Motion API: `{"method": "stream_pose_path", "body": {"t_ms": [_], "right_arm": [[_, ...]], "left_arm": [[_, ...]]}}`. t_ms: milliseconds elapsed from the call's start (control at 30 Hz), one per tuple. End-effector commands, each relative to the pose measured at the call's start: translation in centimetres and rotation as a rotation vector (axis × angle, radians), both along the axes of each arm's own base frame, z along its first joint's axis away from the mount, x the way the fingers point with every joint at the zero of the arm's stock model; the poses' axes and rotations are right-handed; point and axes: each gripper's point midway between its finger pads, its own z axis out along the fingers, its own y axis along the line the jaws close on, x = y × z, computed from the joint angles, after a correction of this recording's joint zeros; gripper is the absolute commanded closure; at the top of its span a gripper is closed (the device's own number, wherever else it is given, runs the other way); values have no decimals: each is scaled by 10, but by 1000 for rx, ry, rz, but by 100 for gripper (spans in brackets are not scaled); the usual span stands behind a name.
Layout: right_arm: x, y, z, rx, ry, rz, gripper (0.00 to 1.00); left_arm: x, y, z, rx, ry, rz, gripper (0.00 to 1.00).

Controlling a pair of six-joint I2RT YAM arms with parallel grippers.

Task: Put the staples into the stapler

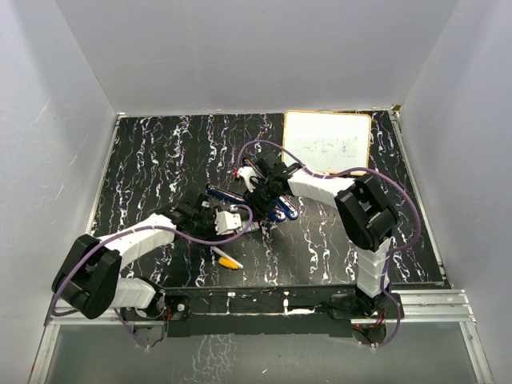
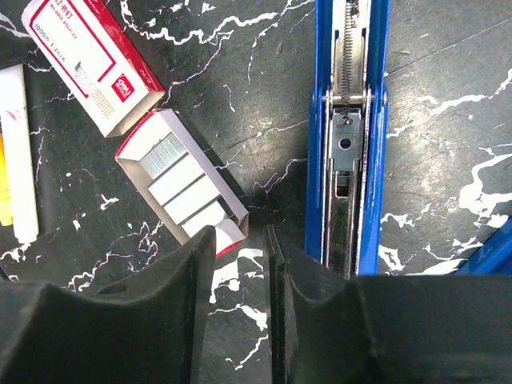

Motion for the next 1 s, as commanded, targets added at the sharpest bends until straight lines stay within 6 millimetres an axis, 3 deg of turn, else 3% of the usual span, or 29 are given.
{"method": "stream_pose_path", "body": {"t_ms": [0,300,467,600,867,967], "right_arm": [[11,12,34,61,-82,27,65],[-5,17,62,174,-108,69,58],[-8,19,63,218,-119,48,54],[-9,24,79,285,-151,52,53],[-19,27,59,246,-125,40,52],[-23,27,53,225,-130,43,52]], "left_arm": [[-26,14,-2,36,118,59,41],[-5,-5,43,-167,117,196,40],[13,0,65,-253,89,293,39],[27,11,72,-278,50,372,37],[83,36,101,-287,-100,563,16],[99,41,110,-297,-132,631,13]]}}
